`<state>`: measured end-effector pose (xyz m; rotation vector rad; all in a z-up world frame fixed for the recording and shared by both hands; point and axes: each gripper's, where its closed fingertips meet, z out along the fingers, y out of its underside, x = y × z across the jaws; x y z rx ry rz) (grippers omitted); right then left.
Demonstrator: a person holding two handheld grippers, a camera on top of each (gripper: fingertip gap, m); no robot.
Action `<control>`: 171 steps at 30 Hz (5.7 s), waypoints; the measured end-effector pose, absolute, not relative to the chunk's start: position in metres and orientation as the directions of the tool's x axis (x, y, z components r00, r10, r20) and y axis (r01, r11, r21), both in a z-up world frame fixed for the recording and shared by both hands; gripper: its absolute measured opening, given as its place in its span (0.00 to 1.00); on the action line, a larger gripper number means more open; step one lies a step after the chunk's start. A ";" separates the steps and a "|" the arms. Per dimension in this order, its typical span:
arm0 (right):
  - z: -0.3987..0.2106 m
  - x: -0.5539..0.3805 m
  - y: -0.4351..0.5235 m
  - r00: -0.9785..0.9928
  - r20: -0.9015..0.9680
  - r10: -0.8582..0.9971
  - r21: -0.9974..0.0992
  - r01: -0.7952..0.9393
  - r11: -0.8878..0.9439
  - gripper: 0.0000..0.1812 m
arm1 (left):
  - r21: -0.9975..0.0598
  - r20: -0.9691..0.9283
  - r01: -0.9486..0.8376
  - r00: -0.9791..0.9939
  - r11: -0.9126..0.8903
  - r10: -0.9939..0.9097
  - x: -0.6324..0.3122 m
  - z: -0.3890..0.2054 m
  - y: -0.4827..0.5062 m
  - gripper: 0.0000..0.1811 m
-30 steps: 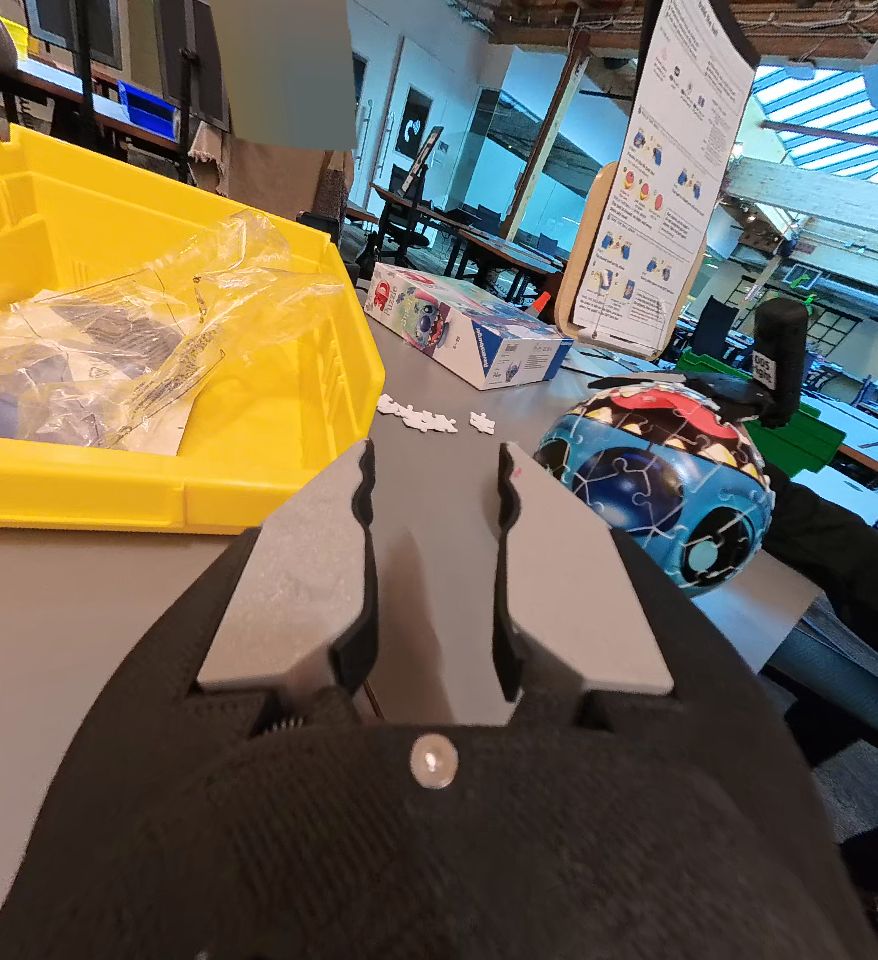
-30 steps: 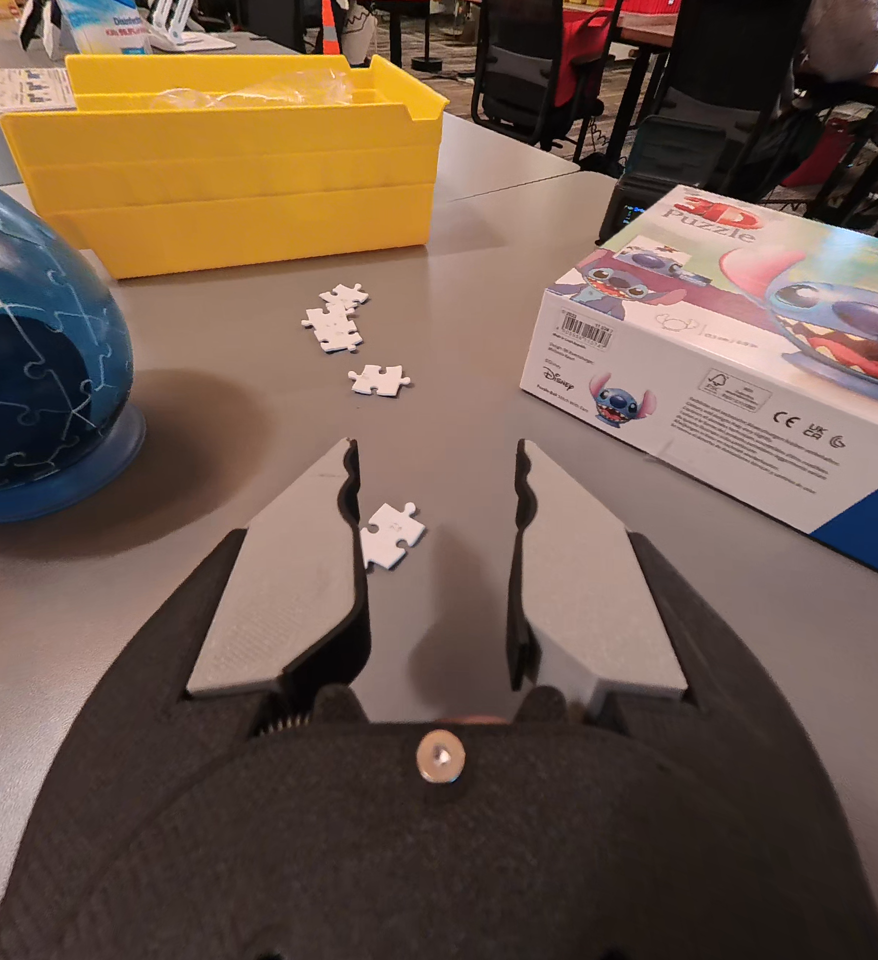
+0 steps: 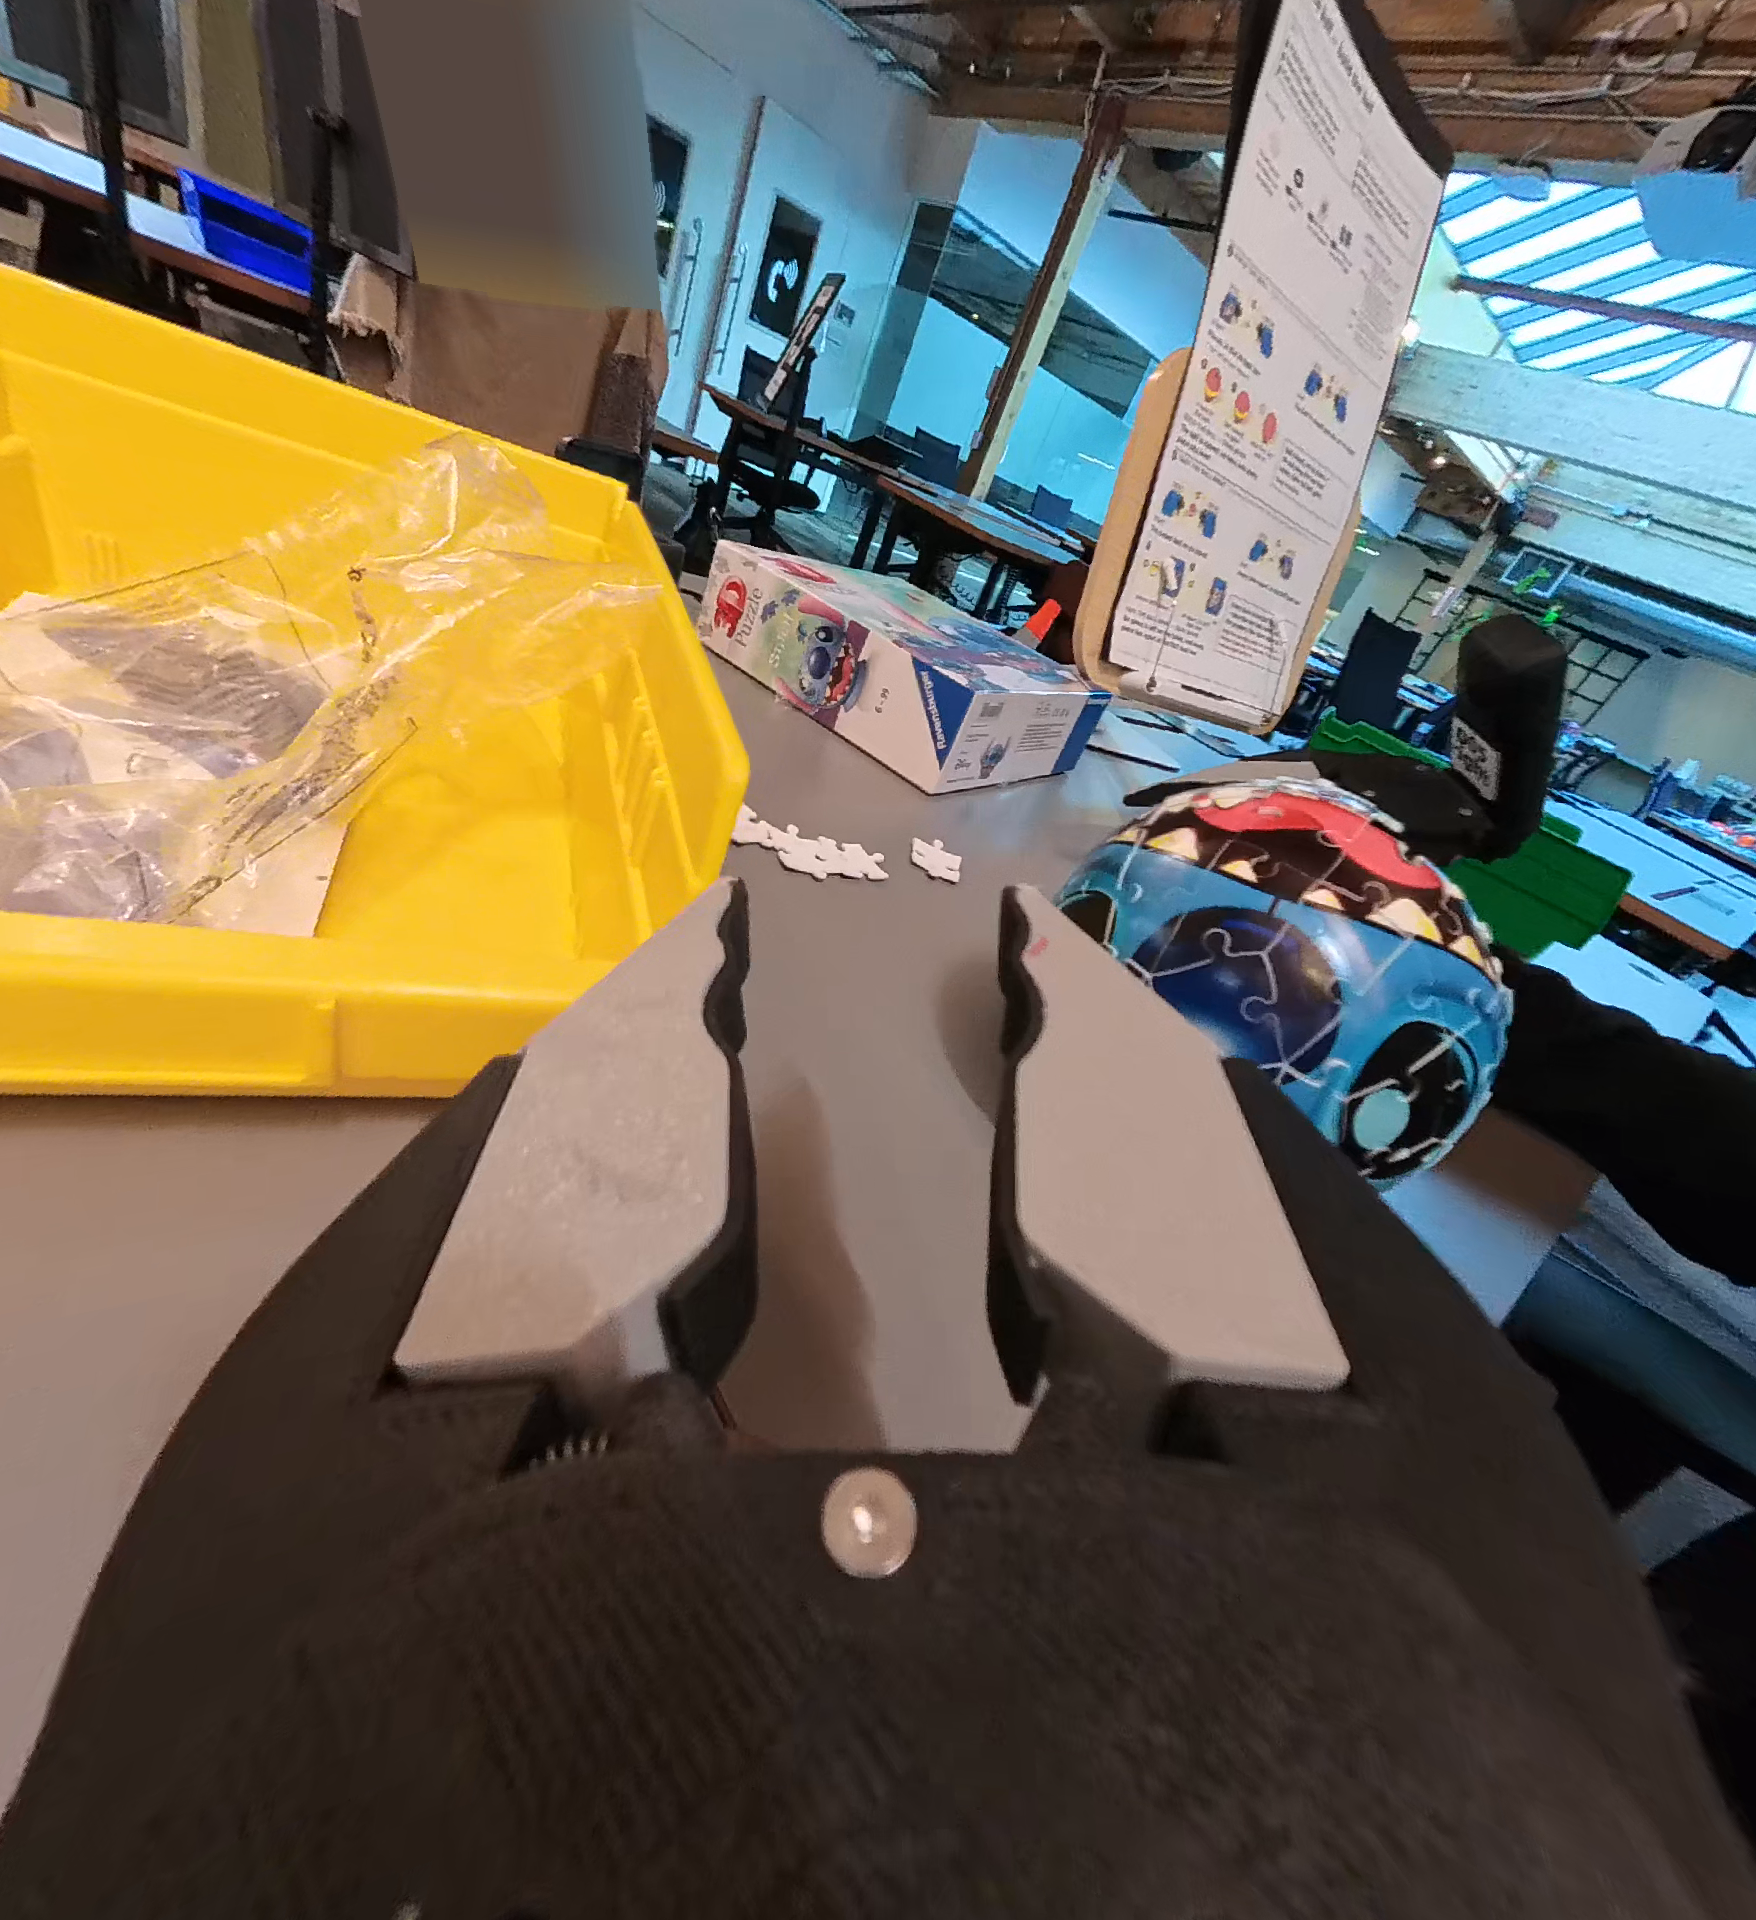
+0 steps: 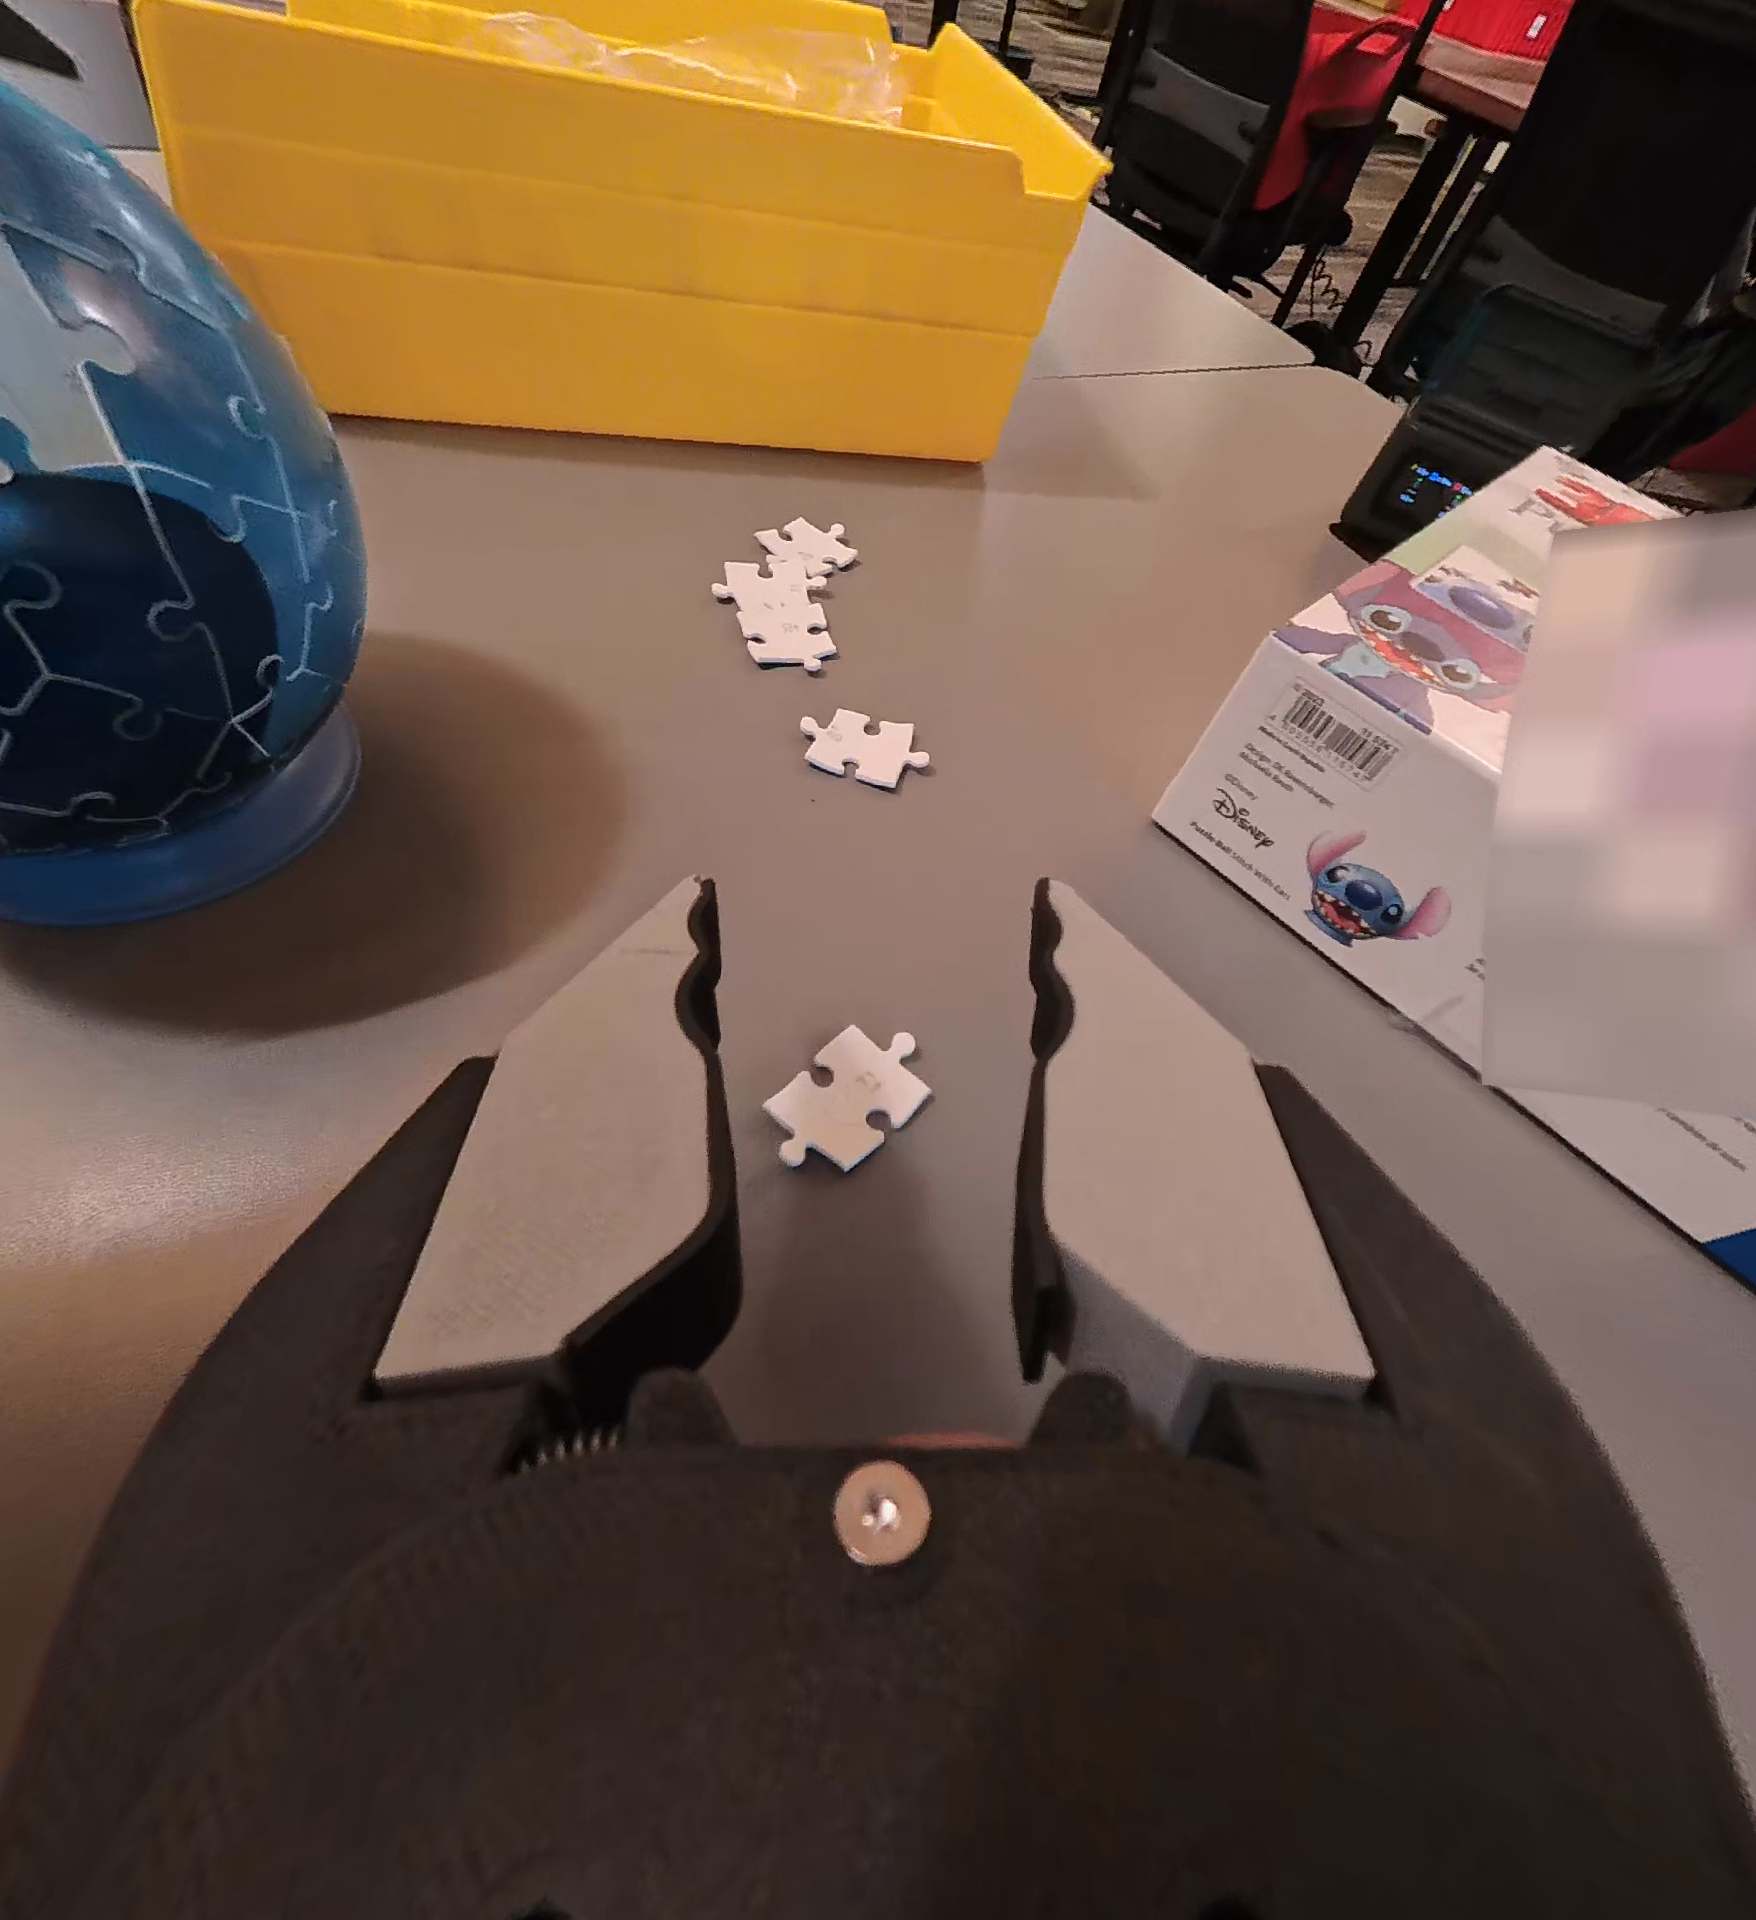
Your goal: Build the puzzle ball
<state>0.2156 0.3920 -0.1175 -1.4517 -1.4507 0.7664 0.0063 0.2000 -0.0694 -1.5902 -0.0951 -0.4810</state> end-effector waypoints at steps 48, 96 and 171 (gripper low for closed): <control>-0.112 0.216 0.365 0.052 0.190 0.980 -0.916 0.370 0.158 0.31 | -0.937 0.335 0.350 0.911 0.020 -0.242 0.003 -0.055 0.190 0.25; -0.073 0.238 0.349 0.078 0.198 0.977 -0.944 0.283 0.168 0.29 | -0.949 0.280 0.303 0.938 0.090 -0.204 0.002 -0.049 0.184 0.23; -0.112 0.232 0.370 0.109 0.145 0.983 -0.908 0.408 0.089 0.25 | -0.943 0.287 0.318 0.927 0.100 -0.242 0.004 -0.046 0.181 0.23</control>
